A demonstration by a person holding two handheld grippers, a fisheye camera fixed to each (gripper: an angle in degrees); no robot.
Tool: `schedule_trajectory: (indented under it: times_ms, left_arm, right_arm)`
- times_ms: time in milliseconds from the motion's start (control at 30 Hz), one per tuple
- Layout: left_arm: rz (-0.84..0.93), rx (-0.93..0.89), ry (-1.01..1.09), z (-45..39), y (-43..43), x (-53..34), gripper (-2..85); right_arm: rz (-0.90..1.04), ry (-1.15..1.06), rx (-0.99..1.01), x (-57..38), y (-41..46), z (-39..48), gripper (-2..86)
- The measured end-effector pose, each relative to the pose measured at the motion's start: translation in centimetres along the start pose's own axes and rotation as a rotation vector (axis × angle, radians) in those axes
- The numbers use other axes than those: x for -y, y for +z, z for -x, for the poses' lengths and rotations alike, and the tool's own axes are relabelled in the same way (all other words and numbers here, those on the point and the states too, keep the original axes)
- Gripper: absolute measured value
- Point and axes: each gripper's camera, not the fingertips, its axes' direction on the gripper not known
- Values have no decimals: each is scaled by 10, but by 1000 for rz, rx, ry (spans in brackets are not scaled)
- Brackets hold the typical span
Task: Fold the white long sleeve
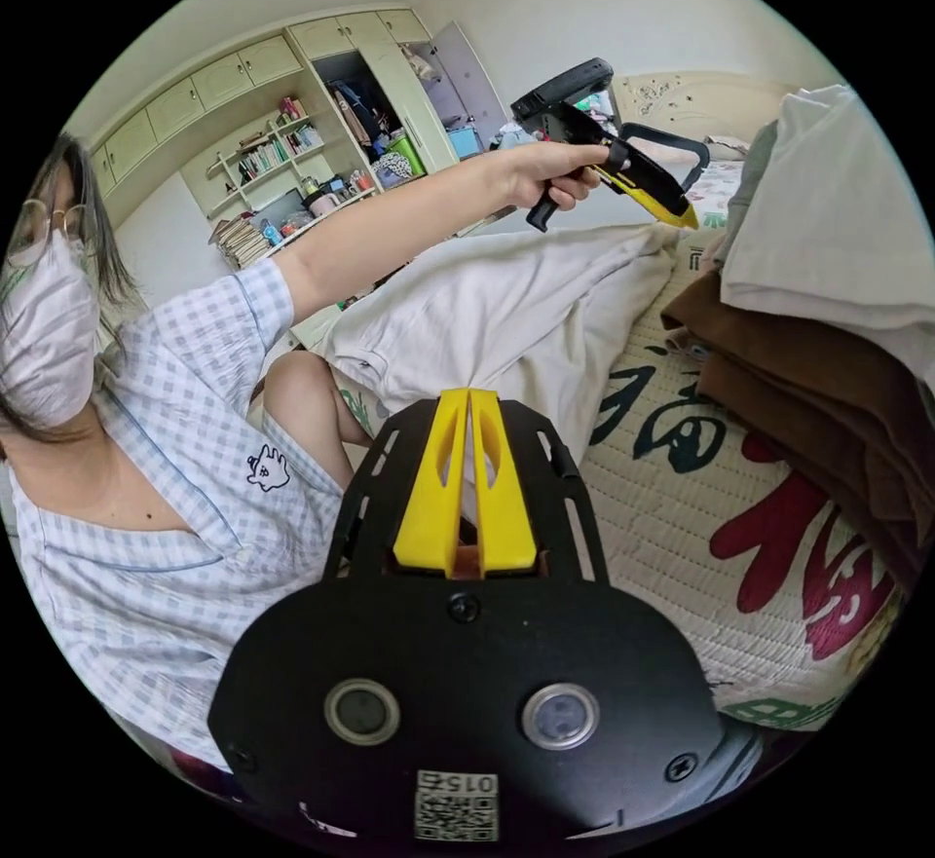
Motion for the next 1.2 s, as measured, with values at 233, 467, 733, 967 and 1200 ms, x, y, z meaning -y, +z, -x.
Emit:
schedule_trajectory:
  times_ms: [233,467,733,967,1200]
  left_arm:
    - [-58,190,-5,-9,0,-6,-3]
    - [-97,127,-15,0,10,-21,-5]
    - [-108,85,-34,14,35,-46,4]
    - [-119,130,-14,16,59,-63,-5]
    - [-93,84,-9,29,91,-89,53]
  right_arm:
    - [33,-35,-65,1,3,12,-7]
    - [-14,-2,-135,-2,-6,14,-5]
    - [-10,61,-1,18,19,-1,60]
    - [43,6,-63,21,24,17,0]
    - [128,85,-65,19,38,8,-5]
